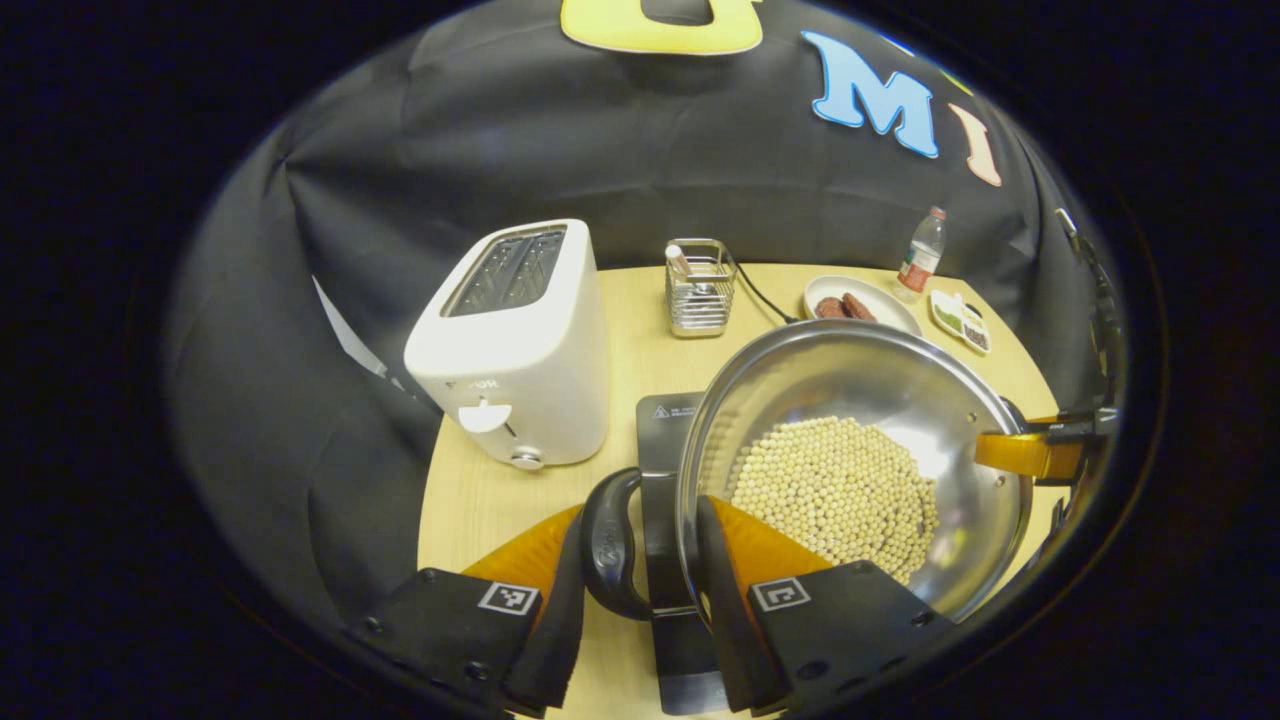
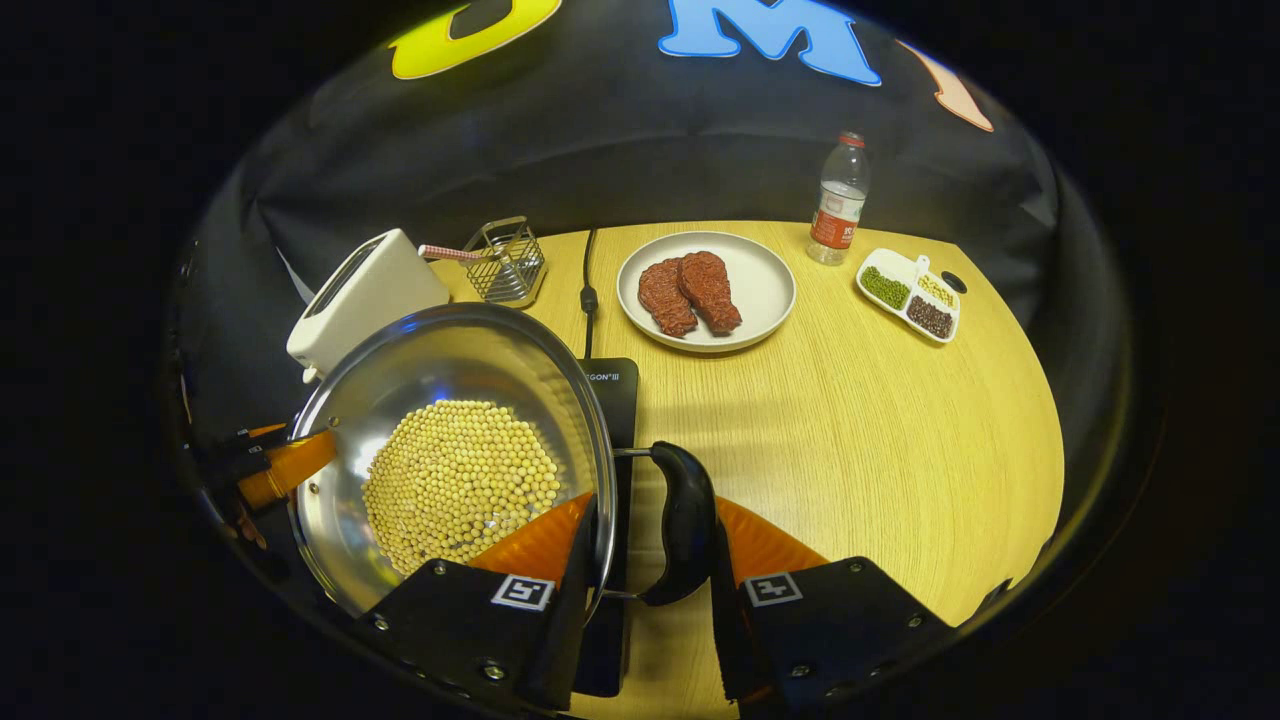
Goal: First push the handle of the pot to place it horizontally, then grasp the pot with both hands and set it on the induction cooktop.
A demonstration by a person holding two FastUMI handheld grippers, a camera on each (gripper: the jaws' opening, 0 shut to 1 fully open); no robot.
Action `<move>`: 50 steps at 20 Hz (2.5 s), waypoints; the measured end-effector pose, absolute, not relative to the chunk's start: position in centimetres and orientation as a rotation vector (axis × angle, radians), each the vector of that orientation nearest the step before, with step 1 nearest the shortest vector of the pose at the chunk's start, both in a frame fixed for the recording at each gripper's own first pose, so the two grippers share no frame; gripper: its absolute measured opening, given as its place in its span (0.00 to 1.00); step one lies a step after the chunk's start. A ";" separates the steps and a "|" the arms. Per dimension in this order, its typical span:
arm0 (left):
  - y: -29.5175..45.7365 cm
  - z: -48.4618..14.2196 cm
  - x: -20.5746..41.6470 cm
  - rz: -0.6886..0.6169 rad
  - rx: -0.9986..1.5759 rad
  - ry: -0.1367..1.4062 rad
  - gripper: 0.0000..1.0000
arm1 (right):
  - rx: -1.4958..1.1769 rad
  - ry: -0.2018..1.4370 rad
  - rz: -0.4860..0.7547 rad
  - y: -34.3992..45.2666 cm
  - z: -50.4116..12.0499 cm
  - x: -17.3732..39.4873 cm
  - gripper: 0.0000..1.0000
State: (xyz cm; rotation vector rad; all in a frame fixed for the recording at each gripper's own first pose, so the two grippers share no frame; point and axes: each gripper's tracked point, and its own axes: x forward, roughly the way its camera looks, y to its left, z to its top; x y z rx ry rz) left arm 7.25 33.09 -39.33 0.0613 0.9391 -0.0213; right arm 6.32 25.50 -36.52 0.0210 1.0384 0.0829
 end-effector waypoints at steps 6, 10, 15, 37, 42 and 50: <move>33.6 -40.6 7.4 -0.021 0.056 0.944 0.63 | 0.033 1.041 0.071 26.0 -37.3 6.4 0.55; 33.6 -41.5 7.6 -0.027 0.062 0.933 0.63 | 0.038 1.045 0.063 26.2 -37.9 6.3 0.55; 33.6 -42.3 7.7 -0.034 0.051 0.928 0.63 | 0.035 1.046 0.043 25.9 -38.3 6.2 0.55; 34.0 -36.8 7.0 0.034 -0.078 0.706 0.83 | 0.096 0.814 0.124 24.1 -32.3 8.5 0.95; 28.6 -31.1 5.2 0.039 -0.121 0.573 0.90 | 0.084 0.672 0.138 20.9 -26.7 7.7 0.95; 16.4 -17.9 2.9 0.075 -0.121 0.238 0.97 | 0.034 0.402 0.110 12.3 -15.4 5.6 0.94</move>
